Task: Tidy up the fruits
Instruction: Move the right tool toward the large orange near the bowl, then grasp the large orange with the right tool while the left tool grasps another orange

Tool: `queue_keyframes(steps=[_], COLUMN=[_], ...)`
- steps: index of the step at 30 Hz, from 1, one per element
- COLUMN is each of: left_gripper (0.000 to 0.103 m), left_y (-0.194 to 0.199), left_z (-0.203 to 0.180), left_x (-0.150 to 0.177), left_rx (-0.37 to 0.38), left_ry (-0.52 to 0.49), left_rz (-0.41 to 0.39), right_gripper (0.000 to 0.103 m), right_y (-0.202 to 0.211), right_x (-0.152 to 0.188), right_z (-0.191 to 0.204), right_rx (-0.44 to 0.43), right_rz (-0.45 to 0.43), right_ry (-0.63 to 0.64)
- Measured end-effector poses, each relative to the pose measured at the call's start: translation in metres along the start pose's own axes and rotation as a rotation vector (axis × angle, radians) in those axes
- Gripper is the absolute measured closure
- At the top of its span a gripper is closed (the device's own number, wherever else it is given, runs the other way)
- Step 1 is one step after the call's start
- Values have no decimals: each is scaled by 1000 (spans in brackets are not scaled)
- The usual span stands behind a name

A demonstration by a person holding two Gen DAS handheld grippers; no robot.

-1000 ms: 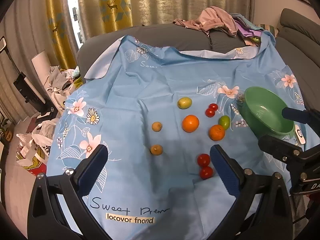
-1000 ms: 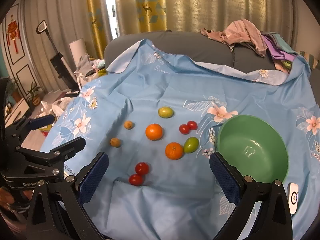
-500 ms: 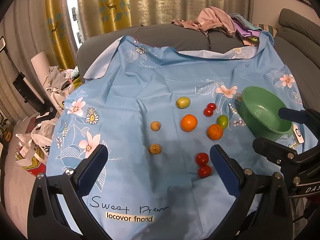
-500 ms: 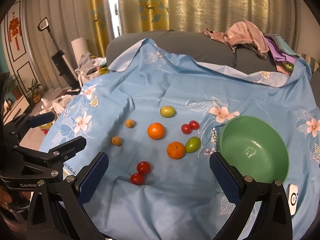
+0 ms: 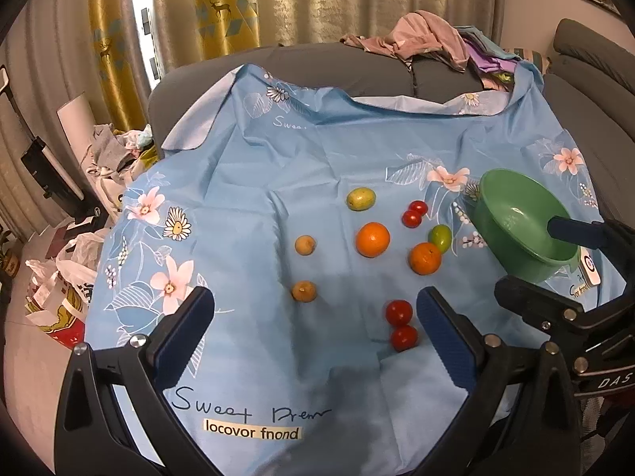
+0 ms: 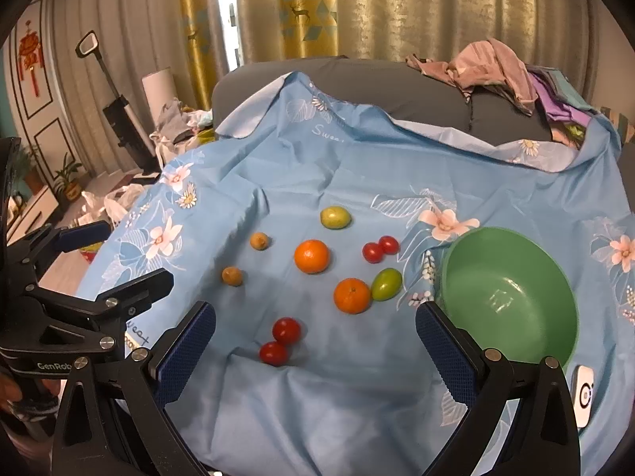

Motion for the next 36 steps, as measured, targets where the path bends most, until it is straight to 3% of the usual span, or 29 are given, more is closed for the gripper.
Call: queue_keyframes(steps=[11,18,21,27,32,36], left_gripper=[1,1,1,1,2,3], left_y=[-10,-23,-35,-60,-72,-89], left_z=[0,11,16,13,1,-11], left_x=[2,19,34,52,43,32], left_rx=[17,126,134,192,255,282], left_ry=[2,70,83,108,99,84], left_rz=[22,76,112,181,177,191], right_gripper=[1,2,2,19,25,36], right_y=[-10,-19,-31,-58,-82,-110], right_x=[2,12,27,53,52,51], right_z=[-2,-5,-9,-14,-22,-31], right_rx=[-7,-28,-64,-102,-99,-82], right_rz=[18,33,53,97,111,144], right_ry=[-6,-25,-51,-81,-123,-151])
Point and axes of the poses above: each gripper's, at about its wrist camera, not at the fingertips, and y roughly against the way its jaws point, z to its left, x to its underside, the point moved 9 cm from there along -y, roughly the way its jaws point, and after that the axes turned 6 degrees about y, right-handed, at the moved point
